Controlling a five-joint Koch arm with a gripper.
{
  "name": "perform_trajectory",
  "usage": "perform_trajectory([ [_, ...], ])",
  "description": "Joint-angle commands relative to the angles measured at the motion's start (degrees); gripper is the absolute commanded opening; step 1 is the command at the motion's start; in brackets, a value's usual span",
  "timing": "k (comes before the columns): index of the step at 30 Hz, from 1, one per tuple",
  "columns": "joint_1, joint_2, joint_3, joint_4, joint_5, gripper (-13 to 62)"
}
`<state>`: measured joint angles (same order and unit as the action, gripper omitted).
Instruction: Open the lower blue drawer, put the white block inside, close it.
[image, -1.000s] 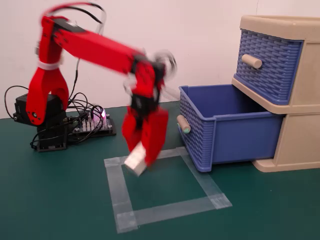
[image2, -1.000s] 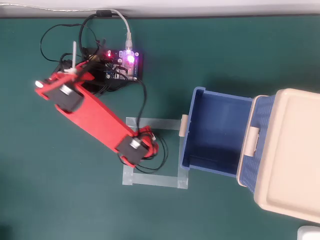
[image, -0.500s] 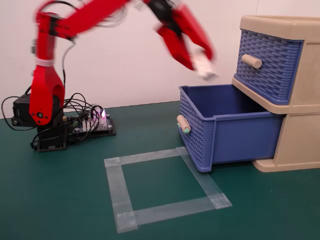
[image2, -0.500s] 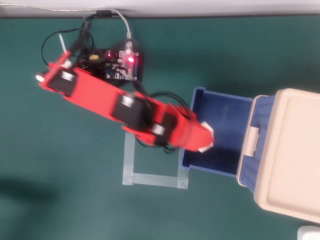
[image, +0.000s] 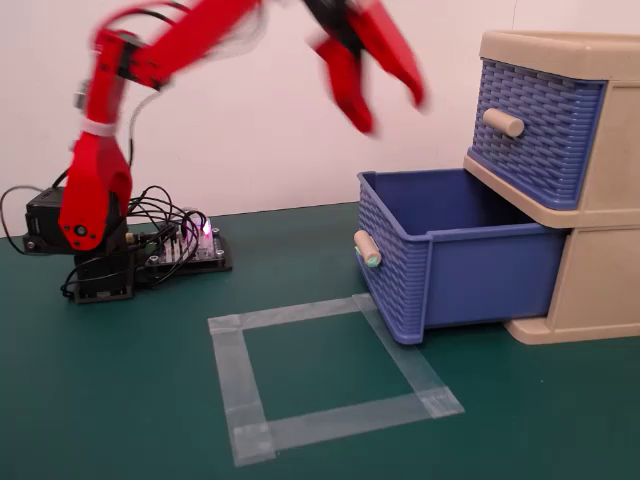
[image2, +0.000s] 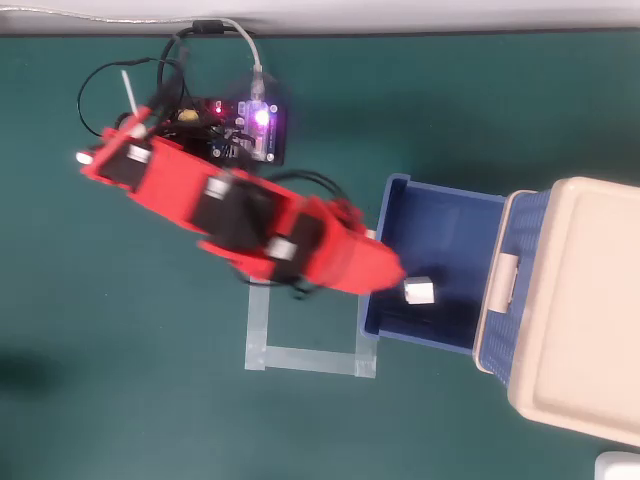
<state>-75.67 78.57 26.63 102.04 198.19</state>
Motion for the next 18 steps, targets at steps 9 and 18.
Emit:
perform_trajectory([
  [9, 2.4, 5.0, 23.2, 9.4, -38.6, 33.8],
  [18, 2.9, -13.3, 11.6, -13.0, -49.0, 33.7],
])
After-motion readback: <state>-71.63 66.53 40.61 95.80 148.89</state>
